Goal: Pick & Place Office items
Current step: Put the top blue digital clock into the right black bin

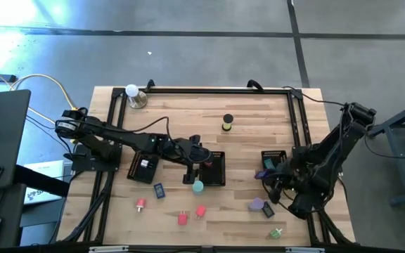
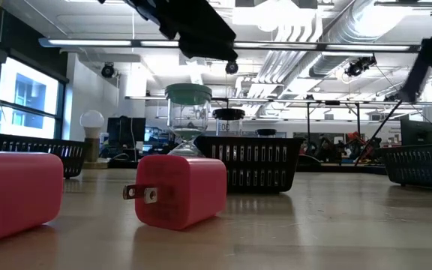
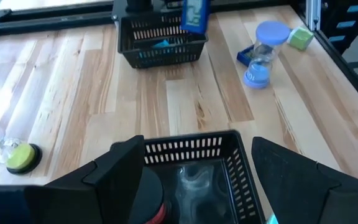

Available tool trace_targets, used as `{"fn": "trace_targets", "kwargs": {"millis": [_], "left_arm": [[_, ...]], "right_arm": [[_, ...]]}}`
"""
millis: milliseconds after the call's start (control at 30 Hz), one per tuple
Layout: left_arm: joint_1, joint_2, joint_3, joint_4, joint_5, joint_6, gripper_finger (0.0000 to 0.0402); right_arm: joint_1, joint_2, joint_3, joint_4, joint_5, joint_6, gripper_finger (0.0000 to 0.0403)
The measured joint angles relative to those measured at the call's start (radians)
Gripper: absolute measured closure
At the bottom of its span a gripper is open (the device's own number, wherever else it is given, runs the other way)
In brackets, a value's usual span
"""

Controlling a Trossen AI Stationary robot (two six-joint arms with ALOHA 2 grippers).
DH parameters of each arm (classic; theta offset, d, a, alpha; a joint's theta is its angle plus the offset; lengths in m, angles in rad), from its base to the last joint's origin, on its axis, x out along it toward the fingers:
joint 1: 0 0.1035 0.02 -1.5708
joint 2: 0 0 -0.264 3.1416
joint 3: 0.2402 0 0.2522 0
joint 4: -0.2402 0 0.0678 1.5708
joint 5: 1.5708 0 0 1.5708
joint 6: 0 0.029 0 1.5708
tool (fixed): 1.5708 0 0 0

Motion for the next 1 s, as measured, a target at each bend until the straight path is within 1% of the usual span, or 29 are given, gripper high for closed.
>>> {"fn": "trace_targets", "kwargs": {"millis": [100, 300, 467, 533, 667, 867, 1000], "left_arm": [[0.0, 0.0, 0.0, 0.007, -0.001, 0.0, 0.0112], [0.001, 0.0, 0.0, 0.006, -0.054, 0.002, 0.0112], [0.012, 0.0, 0.0, 0.007, -0.054, 0.002, 0.0112], [0.013, 0.0, 0.0, 0.007, -0.054, 0.002, 0.0112], [0.02, 0.0, 0.0, 0.007, -0.055, 0.002, 0.0112], [0.02, 0.0, 0.0, 0.006, -0.055, 0.0, 0.0112], [0.02, 0.0, 0.0, 0.006, -0.055, 0.0, 0.0112]], "right_arm": [[0.0, -0.001, 0.045, -0.121, -0.042, 0.086, 0.026], [0.0, 0.0, 0.11, -0.274, -0.148, 0.218, 0.026], [0.0, 0.045, 0.108, -0.464, -0.33, 0.441, 0.026], [0.0, 0.078, 0.108, -0.521, -0.374, 0.503, 0.026], [0.0, 0.132, 0.108, -0.548, -0.381, 0.553, 0.026], [0.0, 0.23, 0.108, -0.549, -0.346, 0.609, 0.026], [-0.015, 0.298, 0.108, -0.546, -0.365, 0.62, 0.026]]}}
